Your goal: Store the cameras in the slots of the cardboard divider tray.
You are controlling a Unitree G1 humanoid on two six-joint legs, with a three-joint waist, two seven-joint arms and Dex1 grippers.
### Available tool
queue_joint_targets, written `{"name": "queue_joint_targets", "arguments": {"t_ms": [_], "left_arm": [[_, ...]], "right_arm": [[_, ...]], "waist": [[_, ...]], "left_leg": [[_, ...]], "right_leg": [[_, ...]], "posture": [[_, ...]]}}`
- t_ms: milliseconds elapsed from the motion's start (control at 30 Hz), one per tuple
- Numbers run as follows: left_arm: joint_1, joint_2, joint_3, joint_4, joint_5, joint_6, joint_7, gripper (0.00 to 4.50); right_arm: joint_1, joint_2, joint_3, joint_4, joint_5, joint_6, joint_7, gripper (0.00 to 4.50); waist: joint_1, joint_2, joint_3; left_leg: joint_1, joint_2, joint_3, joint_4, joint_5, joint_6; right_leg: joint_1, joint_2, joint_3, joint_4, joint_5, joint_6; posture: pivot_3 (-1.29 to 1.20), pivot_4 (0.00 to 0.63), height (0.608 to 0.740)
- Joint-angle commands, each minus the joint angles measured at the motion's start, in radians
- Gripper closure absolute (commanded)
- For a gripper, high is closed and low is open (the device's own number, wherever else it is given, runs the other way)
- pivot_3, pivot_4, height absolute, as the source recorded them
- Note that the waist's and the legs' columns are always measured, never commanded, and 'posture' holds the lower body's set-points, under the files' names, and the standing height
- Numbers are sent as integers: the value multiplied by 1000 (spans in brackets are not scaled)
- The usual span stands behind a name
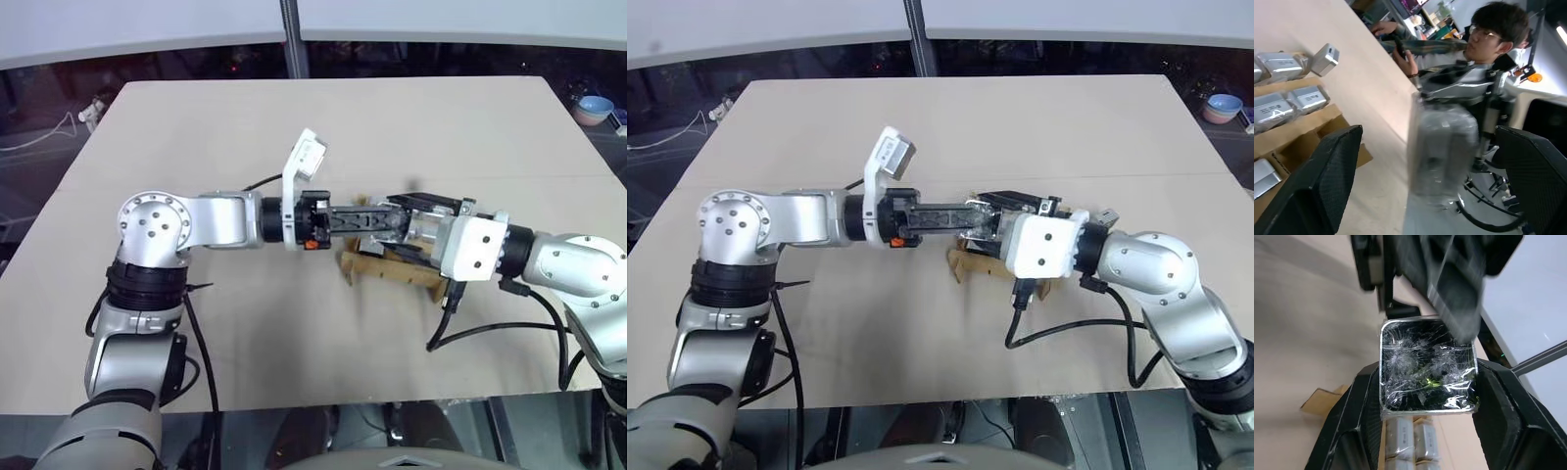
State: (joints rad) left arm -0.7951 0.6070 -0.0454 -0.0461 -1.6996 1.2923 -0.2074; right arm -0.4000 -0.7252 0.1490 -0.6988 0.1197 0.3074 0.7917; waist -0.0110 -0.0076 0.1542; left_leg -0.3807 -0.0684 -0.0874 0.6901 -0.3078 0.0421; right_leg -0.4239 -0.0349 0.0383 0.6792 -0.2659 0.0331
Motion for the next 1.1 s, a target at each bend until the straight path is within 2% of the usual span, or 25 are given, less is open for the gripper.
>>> {"name": "queue_joint_targets", "arguments": {"t_ms": [33, 200, 233, 367, 400, 467, 533, 600, 667, 733, 867, 967, 1100], "left_arm": [[-21, -10, 16, -16, 25, -1, -31, 1175], [-34, -14, 23, -9, 36, 13, -60, 3431], [-35, -14, 24, -11, 44, 15, -68, 3757], [-45, -6, 23, -28, 149, -5, -135, 3732], [-55, 1, 14, -27, 196, -14, -179, 3732], [-83, 21, -27, -14, 337, -70, -305, 3732], [-114, 38, -85, 16, 486, -150, -449, 3732], [-161, 29, -155, 76, 621, -252, -599, 3732], [-200, 10, -235, 141, 763, -377, -745, 3732], [-212, -15, -308, 191, 903, -526, -873, 3732], [-217, -95, -381, 317, 1099, -737, -1005, 3732], [-227, -158, -390, 395, 1189, -815, -1038, 3732], [-227, -212, -397, 457, 1294, -897, -1068, 3732]], "right_arm": [[-22, 9, -5, -48, 1, 7, -8, 2543], [-23, 14, -8, -60, 37, 55, 4, 2543], [-23, 16, -13, -63, 47, 65, 4, 2033], [-12, 39, -38, -60, 52, 73, -32, 140], [17, 50, -58, -63, 63, 87, -51, 59], [106, 44, -118, -87, 105, 135, -55, 59], [194, 87, -218, -116, 196, 178, -89, 59], [276, 113, -358, -97, 375, 184, -40, 59], [359, 78, -469, -71, 446, 156, 46, 59], [402, 68, -573, -38, 502, 136, 70, 59], [508, 18, -696, -3, 546, 97, 159, 59], [614, -20, -753, -4, 532, 75, 211, 59], [719, -19, -814, -28, 539, 53, 227, 59]], "waist": [[0, 0, 0], [-1, 0, 0], [-1, 0, 0], [-1, 0, 0], [0, 0, 0], [6, 0, 0], [11, 0, 0], [22, 0, 0], [23, 0, 0], [25, 0, 0], [24, 0, 0], [20, 0, 0], [22, -1, 0]], "left_leg": [[0, 0, 0, 0, 0, 0], [0, 0, 0, 0, 0, 0], [0, 0, 0, 0, 0, 0], [0, 0, 0, 0, 0, 0], [0, 0, 0, 0, 0, 0], [0, 0, 0, 0, 0, 0], [-2, -1, -1, 0, 0, 0], [-2, -1, 0, -1, 0, 0], [-1, -1, -1, -1, 0, 0], [-1, -1, 0, -1, 0, 0], [0, -1, 1, -2, 0, 0], [-1, 0, 1, -2, 0, 0], [-1, 0, 2, -1, 0, 1]], "right_leg": [[0, 0, 0, 0, 0, 0], [0, 0, 0, 0, 0, 0], [0, 0, 0, 0, 0, 0], [-1, 0, 0, 0, 0, 0], [-1, 0, 0, 0, 0, 0], [0, 0, 0, 0, 0, 0], [-1, 0, -2, -1, 0, 0], [-1, 0, 0, -1, 0, 0], [0, 0, -2, -1, 0, 0], [1, -1, -1, -2, 0, 0], [1, 0, 0, -1, 0, 0], [1, 1, 0, -1, 0, 0], [1, 1, 1, -1, 0, 0]], "posture": [[0, 150, 740], [0, 150, 740], [0, 150, 740], [0, 150, 740], [0, 150, 740], [0, 150, 740], [0, 150, 740], [0, 150, 740], [0, 150, 740], [0, 150, 740], [0, 150, 740], [0, 150, 740], [0, 150, 740]]}}
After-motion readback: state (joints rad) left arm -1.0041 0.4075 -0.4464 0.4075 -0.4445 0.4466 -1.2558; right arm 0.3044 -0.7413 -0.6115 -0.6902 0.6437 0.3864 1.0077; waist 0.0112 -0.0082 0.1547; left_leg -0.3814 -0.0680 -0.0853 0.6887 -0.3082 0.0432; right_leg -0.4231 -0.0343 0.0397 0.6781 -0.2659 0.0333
